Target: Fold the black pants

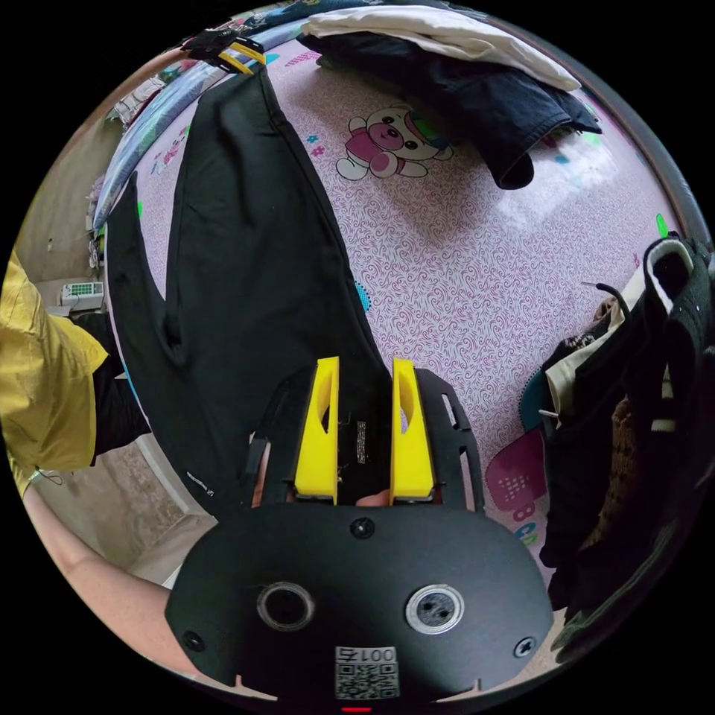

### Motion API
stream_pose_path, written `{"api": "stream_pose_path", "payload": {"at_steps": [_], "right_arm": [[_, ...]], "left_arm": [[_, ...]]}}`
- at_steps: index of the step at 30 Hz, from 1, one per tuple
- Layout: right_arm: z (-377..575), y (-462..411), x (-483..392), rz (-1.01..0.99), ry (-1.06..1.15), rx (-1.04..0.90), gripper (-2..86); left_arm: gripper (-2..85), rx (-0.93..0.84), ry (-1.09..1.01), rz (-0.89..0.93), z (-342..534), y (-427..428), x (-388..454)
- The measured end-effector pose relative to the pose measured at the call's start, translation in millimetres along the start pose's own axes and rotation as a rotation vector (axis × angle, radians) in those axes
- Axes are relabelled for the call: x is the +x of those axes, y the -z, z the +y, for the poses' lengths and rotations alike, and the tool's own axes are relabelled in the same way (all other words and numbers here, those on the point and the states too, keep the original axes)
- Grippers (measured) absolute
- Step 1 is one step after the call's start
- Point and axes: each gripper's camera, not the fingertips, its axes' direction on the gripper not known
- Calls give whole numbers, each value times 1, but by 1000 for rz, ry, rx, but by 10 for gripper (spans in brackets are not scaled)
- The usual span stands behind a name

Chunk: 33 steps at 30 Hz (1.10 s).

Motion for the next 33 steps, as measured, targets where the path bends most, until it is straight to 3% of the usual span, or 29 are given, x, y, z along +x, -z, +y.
{"api": "stream_pose_path", "payload": {"at_steps": [14,26,29,33], "right_arm": [[-38,-7,-9,-16,54,-161,121],[-42,-17,-34,-56,78,-232,47],[-37,-17,-47,-42,85,-235,37],[-25,-14,-69,-25,87,-208,28]], "left_arm": [[62,-58,-88,42,-3,-16,-10],[36,-134,-185,105,-6,-38,12],[-7,-161,-196,172,-5,-45,23],[-14,-120,-164,103,10,-50,51]]}}
